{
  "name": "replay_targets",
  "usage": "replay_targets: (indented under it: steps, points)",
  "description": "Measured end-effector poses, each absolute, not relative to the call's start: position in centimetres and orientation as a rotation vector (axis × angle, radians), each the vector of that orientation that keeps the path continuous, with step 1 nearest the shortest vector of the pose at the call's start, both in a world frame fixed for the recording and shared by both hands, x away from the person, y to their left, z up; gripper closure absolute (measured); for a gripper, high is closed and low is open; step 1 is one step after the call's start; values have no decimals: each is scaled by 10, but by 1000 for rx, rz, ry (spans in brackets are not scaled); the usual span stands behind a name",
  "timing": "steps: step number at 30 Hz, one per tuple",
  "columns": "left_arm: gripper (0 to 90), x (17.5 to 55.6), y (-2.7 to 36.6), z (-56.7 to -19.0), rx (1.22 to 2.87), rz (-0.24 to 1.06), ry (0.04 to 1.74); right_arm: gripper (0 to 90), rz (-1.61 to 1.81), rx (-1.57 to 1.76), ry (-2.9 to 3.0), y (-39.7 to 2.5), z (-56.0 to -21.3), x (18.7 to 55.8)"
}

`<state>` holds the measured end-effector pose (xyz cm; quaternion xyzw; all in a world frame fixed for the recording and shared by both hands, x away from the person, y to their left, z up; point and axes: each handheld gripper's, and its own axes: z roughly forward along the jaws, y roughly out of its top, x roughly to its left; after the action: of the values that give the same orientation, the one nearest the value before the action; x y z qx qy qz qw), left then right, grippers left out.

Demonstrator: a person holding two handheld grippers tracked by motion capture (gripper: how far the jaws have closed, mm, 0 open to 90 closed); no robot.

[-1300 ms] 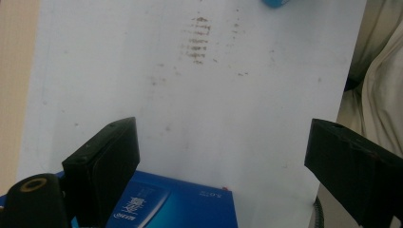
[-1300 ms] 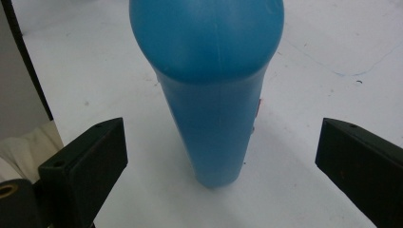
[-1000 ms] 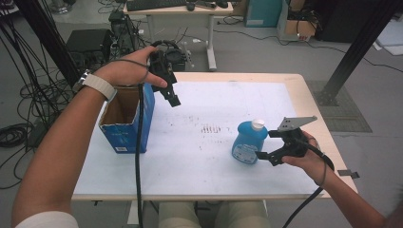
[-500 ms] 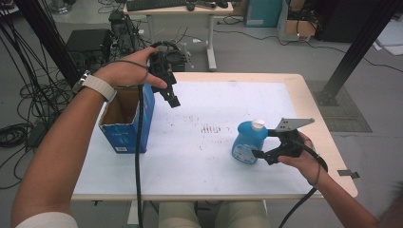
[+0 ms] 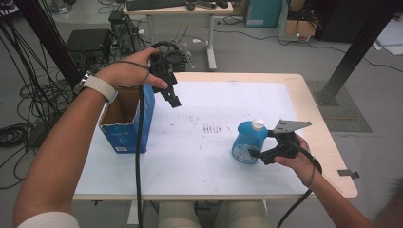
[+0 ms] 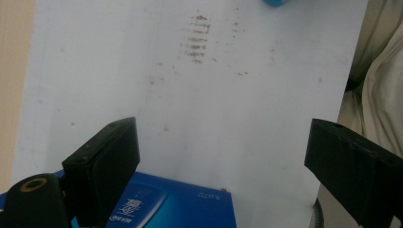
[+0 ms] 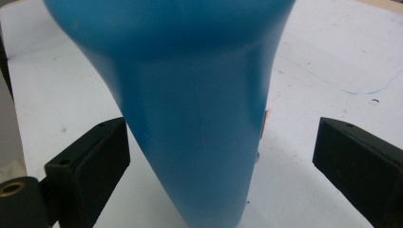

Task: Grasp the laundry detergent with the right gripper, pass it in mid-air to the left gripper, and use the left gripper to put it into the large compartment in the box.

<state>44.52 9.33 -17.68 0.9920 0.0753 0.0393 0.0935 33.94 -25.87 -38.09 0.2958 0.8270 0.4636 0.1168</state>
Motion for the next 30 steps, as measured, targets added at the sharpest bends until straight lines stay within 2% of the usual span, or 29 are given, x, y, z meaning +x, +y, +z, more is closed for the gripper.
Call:
replay_targets:
  steps: [10,30]
  points:
    - [115,446,94,-178,2947,114,225,67,1398,865,2407,-256,-387,340]
    - [116,447,94,-180,2951,107,232,165,1490,858,2345,-248,-399,339]
